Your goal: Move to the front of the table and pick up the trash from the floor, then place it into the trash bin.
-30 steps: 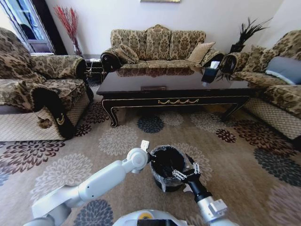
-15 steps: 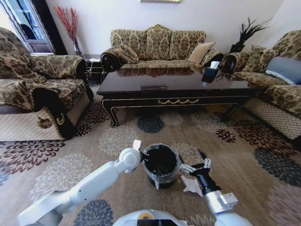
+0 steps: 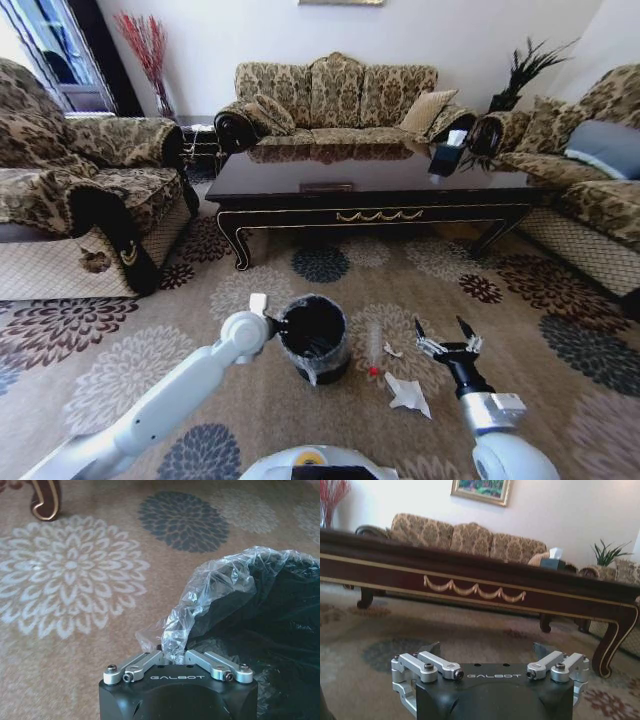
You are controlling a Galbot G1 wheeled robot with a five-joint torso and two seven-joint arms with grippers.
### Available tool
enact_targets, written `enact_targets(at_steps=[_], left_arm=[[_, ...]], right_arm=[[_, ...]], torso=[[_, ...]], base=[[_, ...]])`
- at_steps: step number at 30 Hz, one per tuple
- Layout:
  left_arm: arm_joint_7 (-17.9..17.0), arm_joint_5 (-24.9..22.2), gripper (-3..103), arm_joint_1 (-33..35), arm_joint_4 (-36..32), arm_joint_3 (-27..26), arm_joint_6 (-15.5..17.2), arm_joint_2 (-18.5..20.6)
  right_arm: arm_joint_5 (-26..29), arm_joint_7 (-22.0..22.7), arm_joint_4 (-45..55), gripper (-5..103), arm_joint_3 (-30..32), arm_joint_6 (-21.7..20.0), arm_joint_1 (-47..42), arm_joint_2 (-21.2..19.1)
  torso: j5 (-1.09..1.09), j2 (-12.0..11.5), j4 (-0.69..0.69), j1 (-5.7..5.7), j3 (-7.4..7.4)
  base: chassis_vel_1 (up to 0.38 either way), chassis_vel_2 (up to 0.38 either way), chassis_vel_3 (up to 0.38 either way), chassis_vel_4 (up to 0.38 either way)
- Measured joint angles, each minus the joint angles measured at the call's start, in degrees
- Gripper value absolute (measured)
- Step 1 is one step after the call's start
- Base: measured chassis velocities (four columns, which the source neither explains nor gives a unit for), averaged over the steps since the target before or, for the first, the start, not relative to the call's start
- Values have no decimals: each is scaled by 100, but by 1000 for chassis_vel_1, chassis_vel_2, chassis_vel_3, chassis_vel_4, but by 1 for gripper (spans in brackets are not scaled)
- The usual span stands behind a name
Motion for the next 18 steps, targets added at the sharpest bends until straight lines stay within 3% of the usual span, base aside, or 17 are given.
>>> enact_targets(at_steps=[7,18], left_arm=[[31,-11,2,356,-132,-332,0,277],[132,209,2,851,-260,-521,0,294]], right_arm=[[-71,22,-1321,100,-406,149,463,125],[-216,-55,-2167,100,-486,252,582,318]], torso=[[0,0,0,0,0],[-1,0,0,0,0]], base=[[0,0,0,0],[0,0,0,0]])
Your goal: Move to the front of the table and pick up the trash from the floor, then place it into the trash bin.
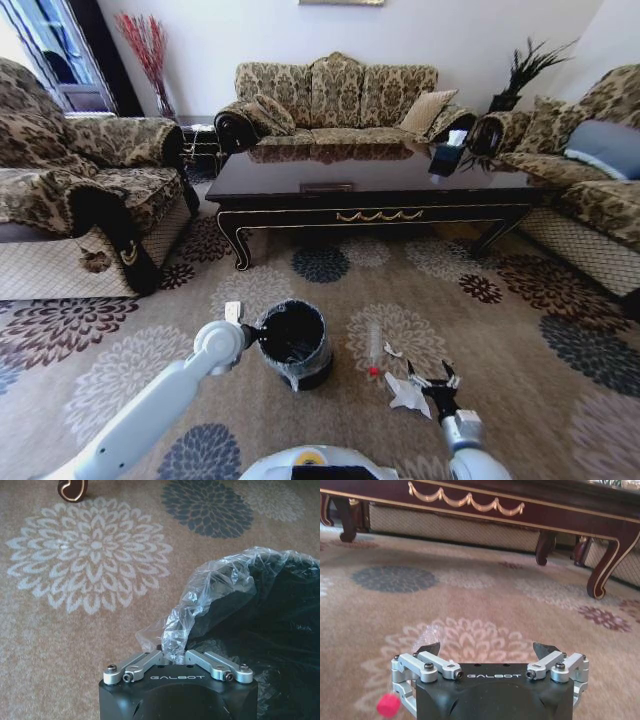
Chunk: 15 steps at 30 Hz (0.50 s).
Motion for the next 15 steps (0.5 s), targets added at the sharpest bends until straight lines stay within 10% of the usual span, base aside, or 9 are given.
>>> enact_targets(at_steps=[15], left_arm=[[47,133,2,104,-17,10,0,-81]], right_arm=[[106,-106,-993,100,-59,189,66,186]], torso=[[1,0,-1,0,0]], base=[[0,0,0,0]])
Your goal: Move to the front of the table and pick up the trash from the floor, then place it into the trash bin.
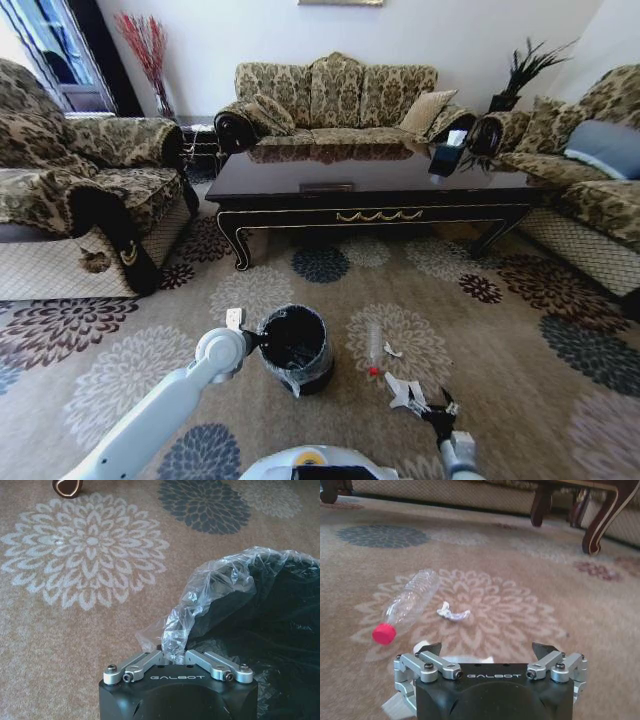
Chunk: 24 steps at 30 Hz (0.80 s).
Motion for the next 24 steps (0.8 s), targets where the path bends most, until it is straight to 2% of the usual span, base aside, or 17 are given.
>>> enact_targets(at_steps=[3,6,9,12,13,15,18,22,23,24], left_arm=[[13,9,2,9,0,0,0,0],[17,21,2,12,0,0,0,6],[17,30,2,10,-6,1,0,6],[18,40,2,3,-16,6,0,2],[18,40,2,3,-16,6,0,2],[18,52,2,0,-16,12,0,-2],[19,58,2,-15,-11,22,0,-4],[20,64,2,-54,5,36,0,-34],[20,64,2,-54,5,36,0,-34],[21,65,2,-52,3,38,0,-36]], right_arm=[[169,-6,-78,97,-46,-70,63,-2],[205,-7,-226,82,-98,-104,187,1],[205,-8,-291,76,-118,-118,243,1],[202,-23,-310,60,-125,-133,257,0],[202,-23,-310,60,-125,-133,257,0],[183,-48,-316,48,-124,-134,245,2],[164,-59,-317,43,-123,-133,230,9],[154,-67,-321,22,-112,-122,222,14],[154,-67,-321,22,-112,-122,222,14],[153,-69,-319,16,-108,-117,218,14]], torso=[[0,0,0,0,0],[0,0,1,0,0],[0,0,1,0,0],[0,0,1,0,0],[0,0,1,0,0],[0,0,1,0,0],[0,0,1,0,0],[0,0,0,0,0],[0,0,0,0,0],[0,0,0,0,0]], base=[[0,0,0,0],[0,0,0,0],[0,0,0,0],[0,0,0,0],[0,0,0,0],[0,0,0,0],[0,0,0,0],[0,0,0,0],[0,0,0,0],[0,0,0,0]])
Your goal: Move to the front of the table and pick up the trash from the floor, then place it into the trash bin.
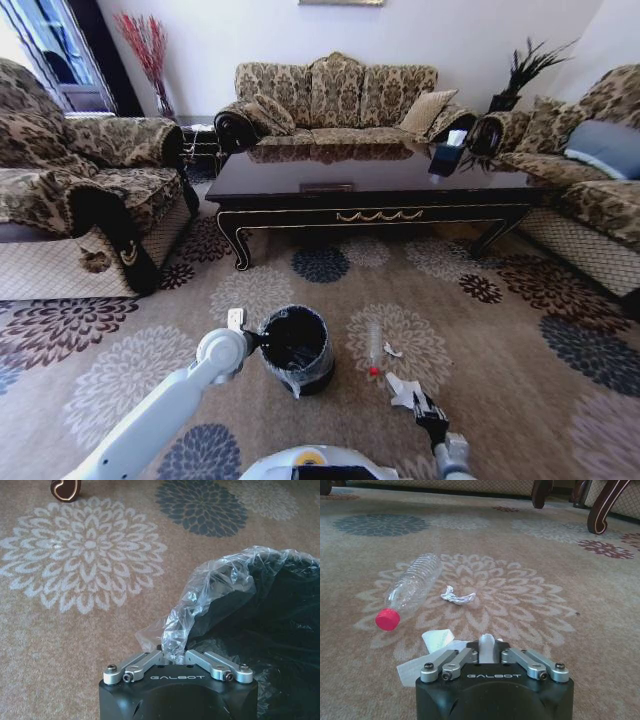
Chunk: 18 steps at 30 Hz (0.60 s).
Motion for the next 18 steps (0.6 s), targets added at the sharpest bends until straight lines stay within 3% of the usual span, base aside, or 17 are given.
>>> enact_targets(at_steps=[6,18], left_arm=[[-2,25,2,47,-15,-1,0,3],[-6,34,2,45,-40,23,0,-2]], right_arm=[[-38,-2,50,1,6,17,-38,11],[-88,-7,263,0,55,68,-167,19]], torso=[[0,0,0,0,0],[1,0,0,0,0]], base=[[0,0,0,0],[0,0,0,0]])
